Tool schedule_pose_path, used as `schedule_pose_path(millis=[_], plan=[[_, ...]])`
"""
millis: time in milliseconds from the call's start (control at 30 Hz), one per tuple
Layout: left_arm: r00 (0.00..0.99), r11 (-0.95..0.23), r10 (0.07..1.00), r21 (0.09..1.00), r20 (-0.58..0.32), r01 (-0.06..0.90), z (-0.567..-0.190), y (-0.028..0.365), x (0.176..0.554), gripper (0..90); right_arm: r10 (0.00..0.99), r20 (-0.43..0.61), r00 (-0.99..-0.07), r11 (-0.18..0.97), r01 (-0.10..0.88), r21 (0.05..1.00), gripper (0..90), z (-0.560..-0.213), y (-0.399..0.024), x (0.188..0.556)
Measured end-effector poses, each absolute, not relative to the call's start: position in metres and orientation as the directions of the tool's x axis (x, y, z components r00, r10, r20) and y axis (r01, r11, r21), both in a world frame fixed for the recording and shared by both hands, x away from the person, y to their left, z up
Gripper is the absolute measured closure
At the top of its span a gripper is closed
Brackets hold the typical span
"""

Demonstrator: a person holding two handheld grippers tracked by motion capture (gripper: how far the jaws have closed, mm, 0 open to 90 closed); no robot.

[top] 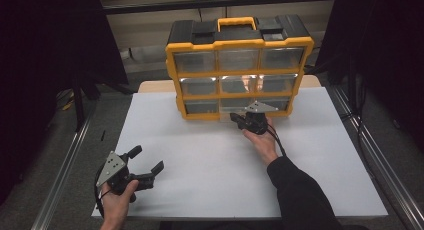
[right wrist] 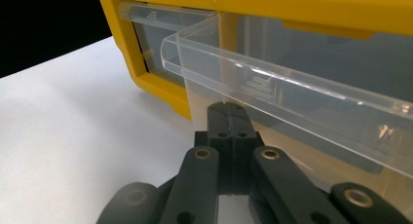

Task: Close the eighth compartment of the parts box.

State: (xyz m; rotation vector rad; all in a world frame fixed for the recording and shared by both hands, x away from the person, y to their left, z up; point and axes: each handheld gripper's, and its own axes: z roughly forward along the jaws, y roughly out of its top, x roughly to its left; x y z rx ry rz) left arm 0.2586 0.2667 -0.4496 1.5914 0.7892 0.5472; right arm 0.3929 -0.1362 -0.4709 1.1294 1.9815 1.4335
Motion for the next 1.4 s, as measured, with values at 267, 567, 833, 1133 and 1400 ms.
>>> schedule_pose_path(millis=[267,567,833,1133,1400], plan=[[0.66,-0.065,0.748,0.981,-0.073,0.182,-0.449,0.268,0.259,3.0,0.821,0.109,-0.56,0.123,0.36,0.925,90.0,-0.472,-0.134,0.395],[0.663,-0.075,0.746,0.98,-0.066,0.182,-0.449,0.269,0.259,3.0,0.831,0.105,-0.547,0.123,0.365,0.923,90.0,-0.471,-0.135,0.4],[0.662,-0.071,0.746,0.98,-0.072,0.186,-0.449,0.268,0.259,3.0,0.834,0.1,-0.543,0.124,0.362,0.924,90.0,-0.47,-0.133,0.404],[0.664,-0.067,0.745,0.981,-0.073,0.183,-0.449,0.268,0.259,3.0,0.84,0.102,-0.533,0.117,0.362,0.925,90.0,-0.47,-0.133,0.407],[0.661,-0.063,0.746,0.98,-0.077,0.187,-0.449,0.268,0.259,3.0,0.843,0.104,-0.528,0.112,0.361,0.926,90.0,-0.47,-0.133,0.409]])
